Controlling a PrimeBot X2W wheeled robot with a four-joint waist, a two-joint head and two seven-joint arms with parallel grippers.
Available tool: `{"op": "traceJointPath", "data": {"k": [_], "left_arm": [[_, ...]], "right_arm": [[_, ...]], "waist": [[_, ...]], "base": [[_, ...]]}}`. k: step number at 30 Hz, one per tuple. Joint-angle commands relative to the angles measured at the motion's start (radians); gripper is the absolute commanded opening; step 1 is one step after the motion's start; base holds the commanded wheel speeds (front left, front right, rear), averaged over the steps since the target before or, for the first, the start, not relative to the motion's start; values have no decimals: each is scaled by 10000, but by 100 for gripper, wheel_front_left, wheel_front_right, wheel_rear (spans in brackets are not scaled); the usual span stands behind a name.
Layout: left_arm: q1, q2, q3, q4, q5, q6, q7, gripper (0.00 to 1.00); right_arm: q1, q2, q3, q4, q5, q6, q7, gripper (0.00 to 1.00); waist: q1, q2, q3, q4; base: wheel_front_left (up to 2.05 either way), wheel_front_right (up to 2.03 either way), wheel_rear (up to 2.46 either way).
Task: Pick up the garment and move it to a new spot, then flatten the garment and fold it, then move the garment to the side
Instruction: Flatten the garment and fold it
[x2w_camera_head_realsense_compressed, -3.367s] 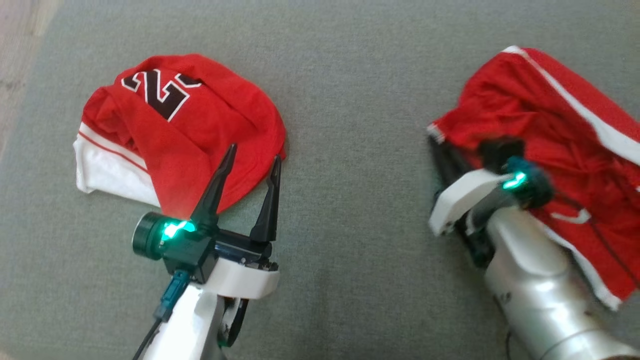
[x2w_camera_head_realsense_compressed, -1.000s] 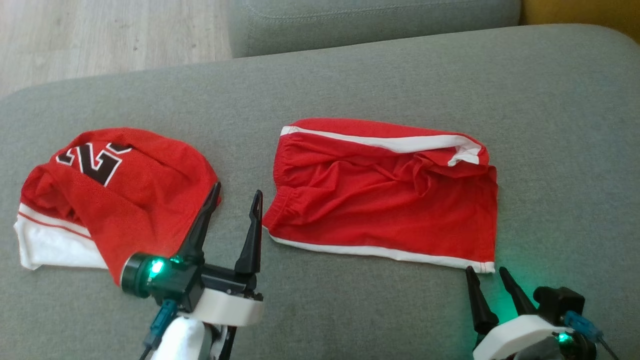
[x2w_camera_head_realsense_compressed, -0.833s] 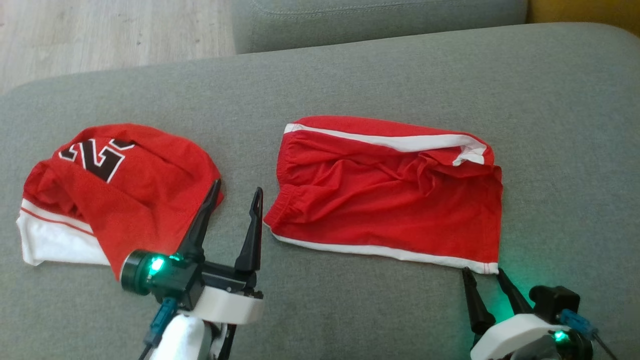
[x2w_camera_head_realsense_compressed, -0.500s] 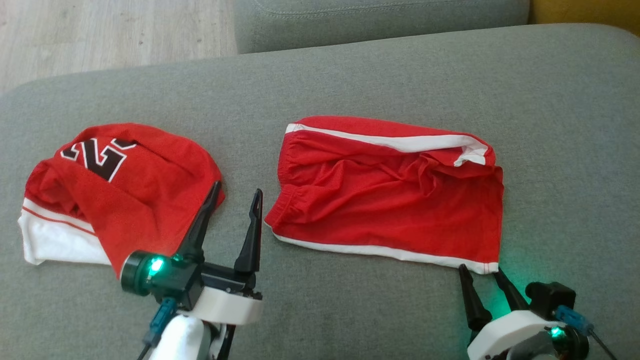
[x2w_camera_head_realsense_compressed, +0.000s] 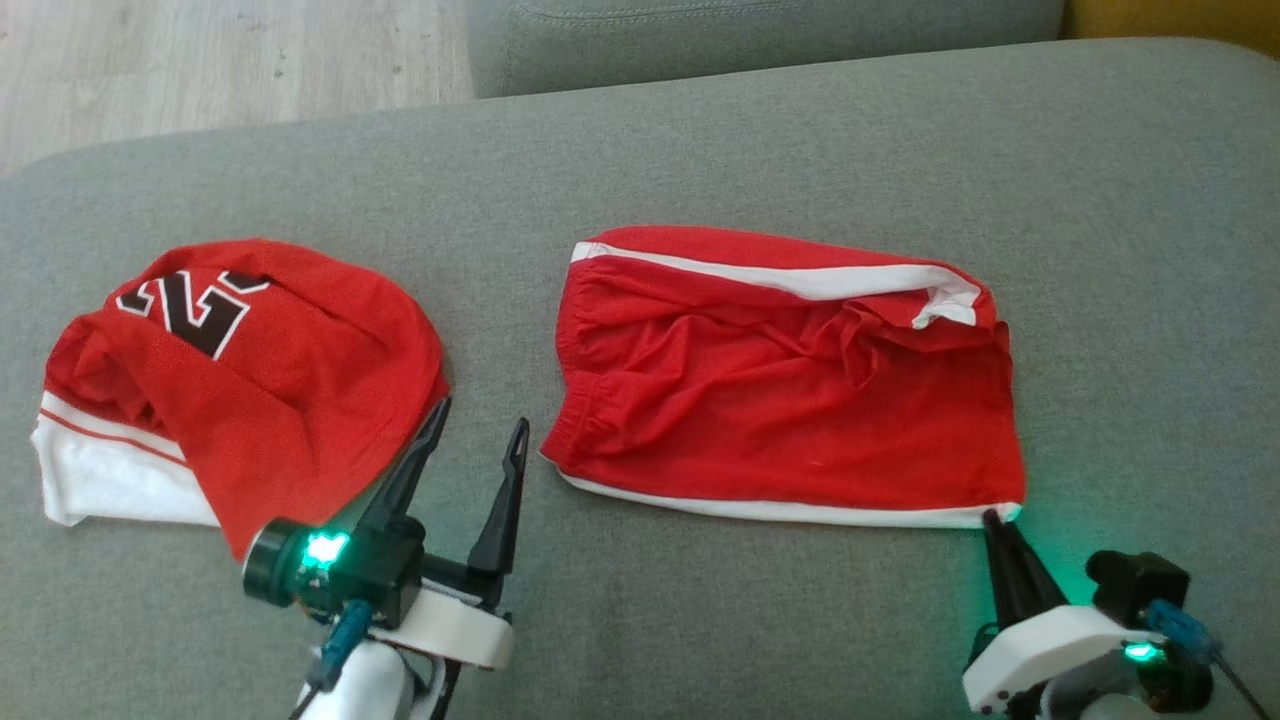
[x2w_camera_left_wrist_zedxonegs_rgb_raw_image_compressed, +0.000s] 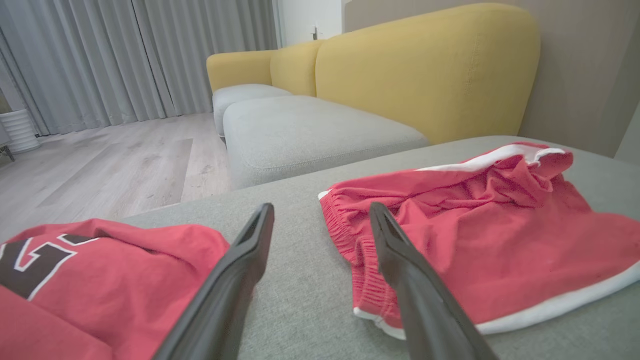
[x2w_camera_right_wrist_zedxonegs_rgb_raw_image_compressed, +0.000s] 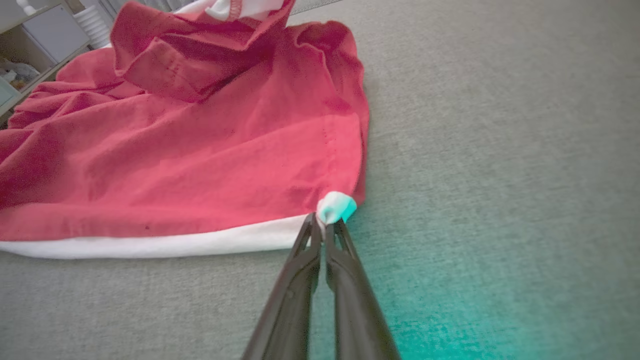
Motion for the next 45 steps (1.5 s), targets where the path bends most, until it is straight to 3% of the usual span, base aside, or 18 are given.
{"op": "traceJointPath", "data": {"k": [1, 11, 27, 28, 29, 30, 31, 32, 45], "left_arm": [[-554, 176, 283, -197, 66, -5, -51, 100], [-1190, 984, -1152, 1383, 488, -589, 586, 100], [-2586, 1257, -2782, 3062, -254, -676, 654, 100], [-2626, 1268, -2860, 3137, -295, -677, 668, 96], [-2661, 1276, -2933, 3200, -343, -677, 677, 60], [-2661, 1276, -2933, 3200, -343, -677, 677, 60], [-2692, 1286, -3008, 3258, -394, -677, 689, 22], [-2721, 1297, -3069, 3305, -436, -677, 683, 0], [-2838, 1649, -3096, 2887, -691, -524, 335, 0]], "right_arm": [[-376, -49, 79, -307, -180, -7, -118, 0], [-473, -49, -283, -492, -302, -7, 23, 0], [-704, -49, -9, -617, -220, -7, 47, 0], [-711, -49, 4, -610, -208, -7, 40, 0], [-718, -49, 14, -601, -197, -7, 29, 0], [-718, -49, 14, -601, -197, -7, 29, 0], [-723, -49, 18, -589, -187, -7, 18, 0], [-731, -49, 19, -574, -182, -7, 9, 0], [-900, -49, 101, -1071, -338, -7, -196, 0]], "waist": [[0, 0, 23, -13], [0, 0, 186, -120], [0, 0, 710, -563], [0, 0, 720, -579], [0, 0, 726, -591], [0, 0, 726, -591], [0, 0, 727, -599], [0, 0, 722, -605], [0, 0, -22, -609]], "base": [[0, 0, 0], [0, 0, 0], [0, 0, 0], [0, 0, 0], [0, 0, 0], [0, 0, 0], [0, 0, 0], [0, 0, 0], [0, 0, 0]]}}
